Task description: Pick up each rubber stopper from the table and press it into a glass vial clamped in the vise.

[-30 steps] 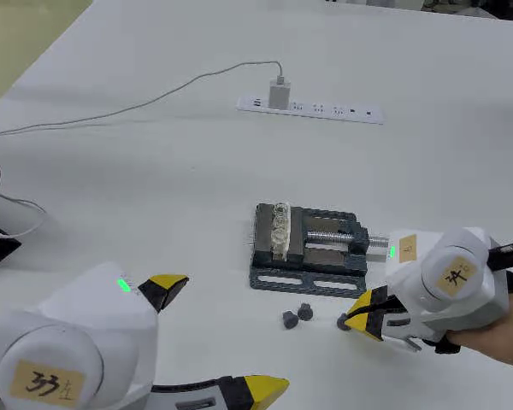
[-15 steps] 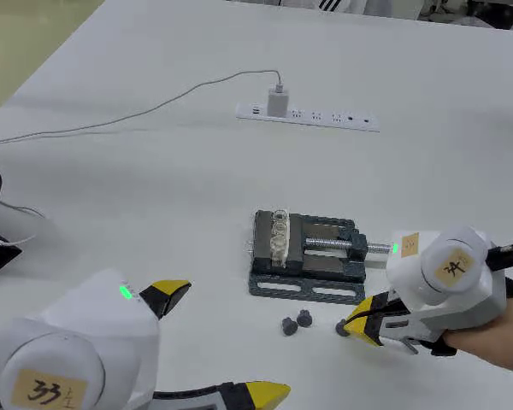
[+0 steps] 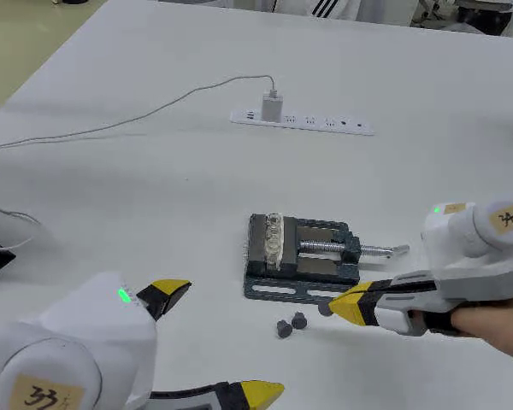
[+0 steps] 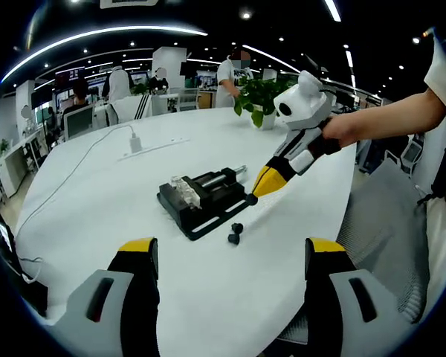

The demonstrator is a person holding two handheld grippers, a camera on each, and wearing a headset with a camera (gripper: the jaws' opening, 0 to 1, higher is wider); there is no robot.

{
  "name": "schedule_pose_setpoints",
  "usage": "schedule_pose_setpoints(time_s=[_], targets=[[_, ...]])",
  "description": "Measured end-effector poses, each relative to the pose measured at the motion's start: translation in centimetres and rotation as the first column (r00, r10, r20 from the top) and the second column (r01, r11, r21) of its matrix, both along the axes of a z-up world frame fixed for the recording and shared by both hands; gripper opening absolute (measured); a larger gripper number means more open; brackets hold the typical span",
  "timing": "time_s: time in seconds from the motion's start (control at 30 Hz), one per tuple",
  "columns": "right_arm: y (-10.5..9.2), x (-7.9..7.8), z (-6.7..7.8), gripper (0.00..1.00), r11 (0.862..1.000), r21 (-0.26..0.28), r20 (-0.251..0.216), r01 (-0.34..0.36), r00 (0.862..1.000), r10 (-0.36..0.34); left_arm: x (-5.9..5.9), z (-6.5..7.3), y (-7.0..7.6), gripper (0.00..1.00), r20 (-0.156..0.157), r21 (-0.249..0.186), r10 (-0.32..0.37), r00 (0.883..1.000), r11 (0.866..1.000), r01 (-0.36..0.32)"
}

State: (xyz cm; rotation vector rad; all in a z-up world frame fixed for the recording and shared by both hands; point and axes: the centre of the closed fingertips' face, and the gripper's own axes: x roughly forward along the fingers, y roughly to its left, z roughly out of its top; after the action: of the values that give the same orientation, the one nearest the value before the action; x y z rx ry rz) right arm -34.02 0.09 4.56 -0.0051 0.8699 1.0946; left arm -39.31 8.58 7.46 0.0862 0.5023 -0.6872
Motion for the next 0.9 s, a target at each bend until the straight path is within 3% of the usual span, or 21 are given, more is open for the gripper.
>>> schedule_pose_setpoints(time_s=[0.2,0.27,0.4,0.5,0.63,0.7,0.73,0.8,0.83,0.9], targets=[[1.3,-0.3,3.7,0.0,0.981,0.165,-0.095,0.097,0.992,-0.082,1.0,1.1,-0.2,0.76,0.055,-0.002,-0.01,0.998,1.0,0.011],[1.6,-0.5,4.9,0.0,0.964,0.226,-0.149,0.138,0.983,-0.105,1.3,1.7,-0.4,0.72,0.09,0.001,-0.031,0.995,1.0,0.031],[1.9,-0.8,7.3,0.0,0.92,0.323,-0.241,0.224,0.959,-0.149,1.8,2.4,-0.8,0.68,0.119,0.002,-0.05,0.992,0.999,0.05],[1.9,-0.9,8.4,0.0,0.879,0.378,-0.316,0.289,0.933,-0.171,2.0,3.1,-1.2,0.64,0.145,-0.006,-0.07,0.987,0.997,0.071],[1.6,-1.1,9.0,0.0,0.838,0.413,-0.395,0.356,0.899,-0.187,2.0,3.5,-2.3,0.58,0.155,-0.03,-0.105,0.982,0.993,0.111],[1.6,-1.3,9.3,0.0,0.808,0.435,-0.455,0.398,0.871,-0.183,2.1,3.7,-2.8,0.55,0.166,-0.028,-0.123,0.978,0.991,0.13],[1.5,-1.4,9.5,0.0,0.79,0.442,-0.494,0.426,0.85,-0.182,2.1,3.8,-3.1,0.54,0.173,-0.034,-0.13,0.976,0.99,0.138],[1.5,-1.5,9.8,0.0,0.765,0.464,-0.521,0.446,0.836,-0.171,2.2,4.1,-3.5,0.5,0.177,-0.046,-0.141,0.974,0.987,0.152],[1.5,-1.5,9.9,0.0,0.75,0.467,-0.545,0.469,0.82,-0.173,2.3,4.3,-3.8,0.48,0.185,-0.054,-0.149,0.971,0.985,0.162],[1.4,-1.7,10.1,0.0,0.73,0.479,-0.574,0.488,0.803,-0.16,2.4,4.6,-4.3,0.45,0.185,-0.064,-0.156,0.97,0.983,0.17]])
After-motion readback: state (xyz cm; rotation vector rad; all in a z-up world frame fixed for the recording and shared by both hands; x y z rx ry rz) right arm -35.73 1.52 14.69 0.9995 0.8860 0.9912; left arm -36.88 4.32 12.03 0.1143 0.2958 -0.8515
